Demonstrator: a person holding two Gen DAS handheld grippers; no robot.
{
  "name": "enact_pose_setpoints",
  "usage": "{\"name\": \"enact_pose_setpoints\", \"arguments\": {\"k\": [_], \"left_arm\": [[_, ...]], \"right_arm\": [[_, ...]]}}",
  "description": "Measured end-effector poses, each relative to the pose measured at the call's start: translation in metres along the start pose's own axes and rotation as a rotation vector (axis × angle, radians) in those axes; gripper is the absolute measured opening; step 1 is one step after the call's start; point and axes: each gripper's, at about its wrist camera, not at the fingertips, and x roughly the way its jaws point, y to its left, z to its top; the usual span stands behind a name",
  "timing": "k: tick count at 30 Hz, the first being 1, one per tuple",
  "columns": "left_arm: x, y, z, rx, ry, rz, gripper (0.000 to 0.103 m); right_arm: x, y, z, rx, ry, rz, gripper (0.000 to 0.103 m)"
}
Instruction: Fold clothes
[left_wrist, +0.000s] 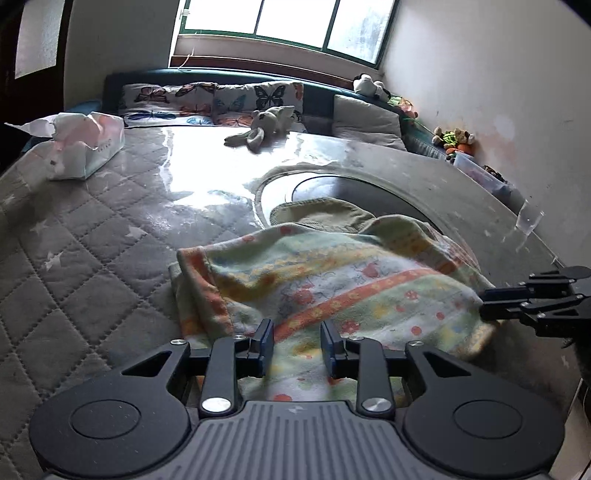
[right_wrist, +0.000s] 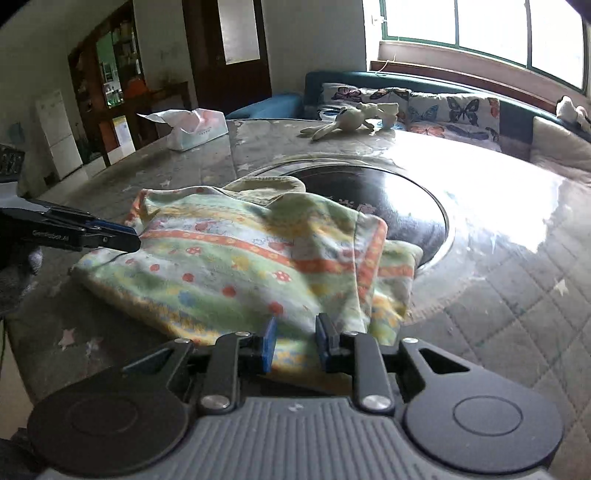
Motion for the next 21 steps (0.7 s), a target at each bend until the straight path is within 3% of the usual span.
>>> {"name": "enact_pose_setpoints", "arguments": {"k": [5, 13, 21], "left_arm": [[0.0, 0.007, 0.015, -0.009, -0.029, 0.035, 0.033], [0.018, 0.024, 0.03, -0.054, -0.026, 0.066, 0.033], [0.029, 0.034, 0.036, -0.076, -0.027, 0.069, 0.033]], "right_arm": [[0.006, 0.0, 0.02, -0.039, -0.015, 0.006, 0.022], [0.054, 0.004, 0.069, -0.043, -0.061, 0.034, 0.022], [0.096, -0.009, 0.078, 0.025, -0.025, 0.001, 0.02]]}}
